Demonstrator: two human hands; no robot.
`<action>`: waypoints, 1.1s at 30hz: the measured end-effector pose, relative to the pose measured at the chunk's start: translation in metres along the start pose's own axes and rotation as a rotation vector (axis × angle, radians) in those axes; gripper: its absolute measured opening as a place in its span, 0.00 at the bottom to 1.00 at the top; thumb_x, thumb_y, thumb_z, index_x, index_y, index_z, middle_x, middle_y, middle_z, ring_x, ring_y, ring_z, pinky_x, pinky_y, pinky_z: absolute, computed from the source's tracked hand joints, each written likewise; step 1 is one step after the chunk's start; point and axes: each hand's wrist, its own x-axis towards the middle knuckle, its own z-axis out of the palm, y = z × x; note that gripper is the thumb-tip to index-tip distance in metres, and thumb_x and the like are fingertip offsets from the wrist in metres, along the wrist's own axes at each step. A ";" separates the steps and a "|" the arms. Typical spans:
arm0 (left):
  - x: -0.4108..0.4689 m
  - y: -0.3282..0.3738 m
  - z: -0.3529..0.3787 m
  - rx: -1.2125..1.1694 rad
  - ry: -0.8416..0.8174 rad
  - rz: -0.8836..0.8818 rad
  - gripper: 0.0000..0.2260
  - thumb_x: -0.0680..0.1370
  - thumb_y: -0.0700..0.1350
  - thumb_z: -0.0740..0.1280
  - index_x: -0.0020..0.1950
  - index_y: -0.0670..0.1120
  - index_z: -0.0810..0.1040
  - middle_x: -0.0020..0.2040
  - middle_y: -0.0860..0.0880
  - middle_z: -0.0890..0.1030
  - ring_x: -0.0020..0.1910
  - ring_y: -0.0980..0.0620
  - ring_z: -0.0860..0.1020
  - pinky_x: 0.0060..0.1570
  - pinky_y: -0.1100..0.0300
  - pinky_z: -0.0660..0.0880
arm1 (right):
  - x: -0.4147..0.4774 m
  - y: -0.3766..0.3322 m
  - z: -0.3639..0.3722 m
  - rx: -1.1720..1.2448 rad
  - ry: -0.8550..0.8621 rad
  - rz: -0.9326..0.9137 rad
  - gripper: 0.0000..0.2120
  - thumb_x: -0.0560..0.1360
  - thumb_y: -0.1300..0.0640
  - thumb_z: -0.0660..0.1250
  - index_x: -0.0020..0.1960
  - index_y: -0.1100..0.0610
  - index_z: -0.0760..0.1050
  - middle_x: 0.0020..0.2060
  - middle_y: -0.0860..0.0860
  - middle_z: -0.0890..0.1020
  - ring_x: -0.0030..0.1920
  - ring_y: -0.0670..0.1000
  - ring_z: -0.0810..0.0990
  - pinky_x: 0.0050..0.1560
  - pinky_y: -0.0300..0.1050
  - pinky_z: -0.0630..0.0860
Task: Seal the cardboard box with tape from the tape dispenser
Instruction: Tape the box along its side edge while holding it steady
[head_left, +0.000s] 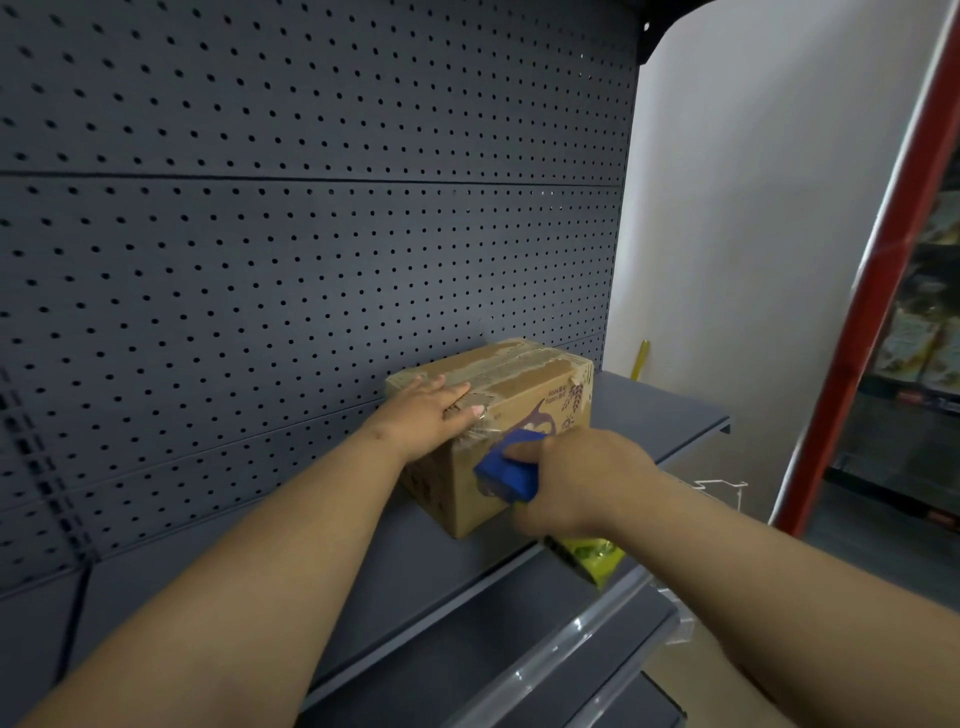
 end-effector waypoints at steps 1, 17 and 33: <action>0.000 0.000 -0.001 0.009 -0.001 0.002 0.29 0.76 0.64 0.51 0.76 0.56 0.55 0.79 0.48 0.52 0.78 0.47 0.46 0.75 0.49 0.45 | 0.002 0.000 0.000 0.006 -0.004 -0.005 0.27 0.69 0.42 0.63 0.67 0.43 0.67 0.51 0.52 0.77 0.53 0.56 0.75 0.53 0.50 0.76; 0.002 0.000 -0.005 0.026 -0.020 -0.004 0.29 0.77 0.63 0.52 0.76 0.56 0.55 0.79 0.48 0.52 0.78 0.46 0.47 0.76 0.48 0.46 | 0.021 -0.007 -0.006 0.035 -0.081 0.020 0.28 0.62 0.40 0.67 0.60 0.47 0.75 0.51 0.51 0.80 0.51 0.56 0.77 0.50 0.49 0.77; -0.004 0.005 -0.007 0.088 -0.005 0.010 0.27 0.78 0.61 0.50 0.76 0.56 0.52 0.79 0.48 0.51 0.78 0.47 0.46 0.74 0.48 0.46 | 0.011 0.067 0.012 0.043 0.145 0.261 0.19 0.71 0.43 0.61 0.62 0.43 0.71 0.47 0.52 0.79 0.48 0.56 0.77 0.45 0.47 0.75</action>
